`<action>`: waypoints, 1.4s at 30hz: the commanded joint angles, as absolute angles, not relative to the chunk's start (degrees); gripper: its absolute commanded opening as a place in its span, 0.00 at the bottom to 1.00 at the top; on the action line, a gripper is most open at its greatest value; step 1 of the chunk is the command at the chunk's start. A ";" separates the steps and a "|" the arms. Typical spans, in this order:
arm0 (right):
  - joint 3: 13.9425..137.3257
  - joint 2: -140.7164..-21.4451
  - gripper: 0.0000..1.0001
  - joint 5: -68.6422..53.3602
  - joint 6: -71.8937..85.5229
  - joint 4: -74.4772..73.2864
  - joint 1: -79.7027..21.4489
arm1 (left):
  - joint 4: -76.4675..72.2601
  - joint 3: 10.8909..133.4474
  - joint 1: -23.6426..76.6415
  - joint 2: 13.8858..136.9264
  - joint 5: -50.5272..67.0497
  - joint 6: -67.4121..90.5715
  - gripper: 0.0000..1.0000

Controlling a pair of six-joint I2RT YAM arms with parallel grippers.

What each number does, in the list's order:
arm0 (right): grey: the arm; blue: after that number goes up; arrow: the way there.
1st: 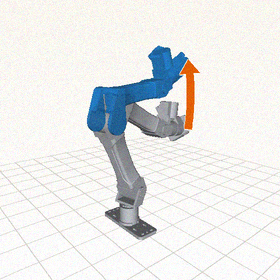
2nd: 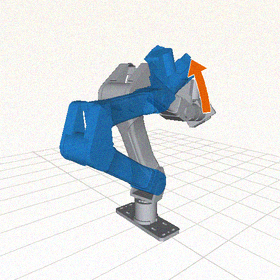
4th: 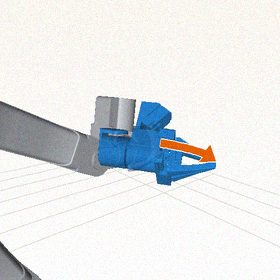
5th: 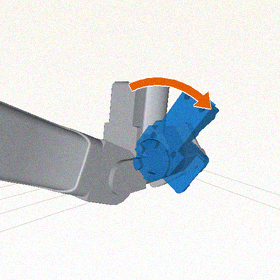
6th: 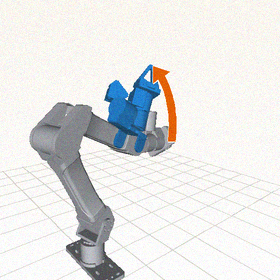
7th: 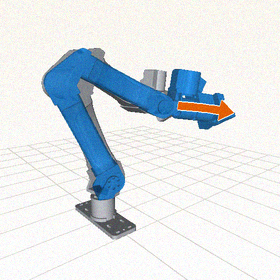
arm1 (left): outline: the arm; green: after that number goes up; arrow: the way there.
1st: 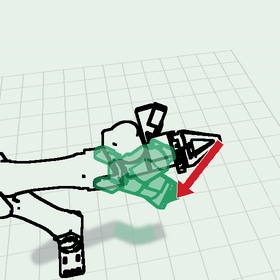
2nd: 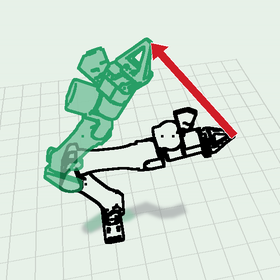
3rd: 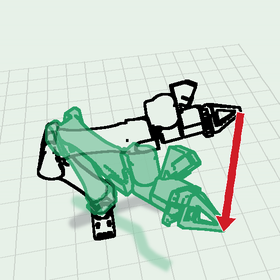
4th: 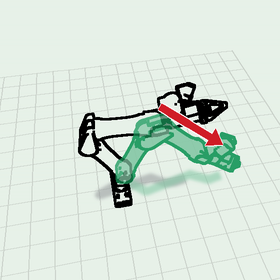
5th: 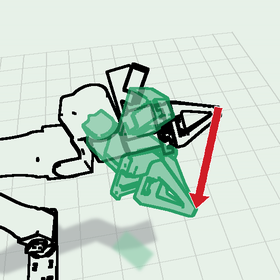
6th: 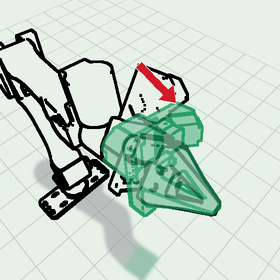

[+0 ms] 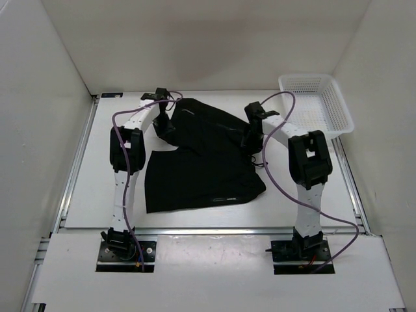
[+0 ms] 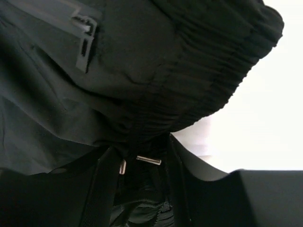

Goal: Fold and stack the shorts
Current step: Flatten the shorts out

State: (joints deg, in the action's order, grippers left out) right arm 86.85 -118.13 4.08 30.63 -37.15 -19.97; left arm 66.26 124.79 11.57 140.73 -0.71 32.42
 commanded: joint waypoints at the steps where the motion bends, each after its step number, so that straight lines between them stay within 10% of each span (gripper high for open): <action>1: 92.36 -121.11 0.46 7.20 28.13 -39.72 -23.11 | 66.19 119.31 9.23 135.21 -4.74 32.78 0.10; 10: 90.44 -118.30 0.57 16.52 23.99 -40.61 -25.66 | 58.54 97.38 2.11 121.38 -6.51 31.83 0.12; 19: 99.75 -115.75 0.91 22.66 25.31 -42.80 -25.66 | 64.42 114.32 3.34 123.57 -2.99 30.59 0.55; 24: 106.77 -119.08 0.87 24.08 23.82 -42.28 -24.44 | 65.30 130.47 3.34 130.77 0.78 30.59 0.75; 29: 123.29 -129.62 0.60 22.42 20.84 -46.75 -22.15 | 63.47 139.39 3.87 138.33 4.21 31.29 0.87; 42: 123.58 -135.35 0.82 9.76 15.12 -43.34 -19.07 | 56.52 150.56 4.39 149.06 9.32 32.96 0.85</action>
State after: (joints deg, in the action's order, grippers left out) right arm 124.73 -136.25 14.24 17.89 -45.10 -18.48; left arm 59.22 148.46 3.97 151.52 6.96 32.29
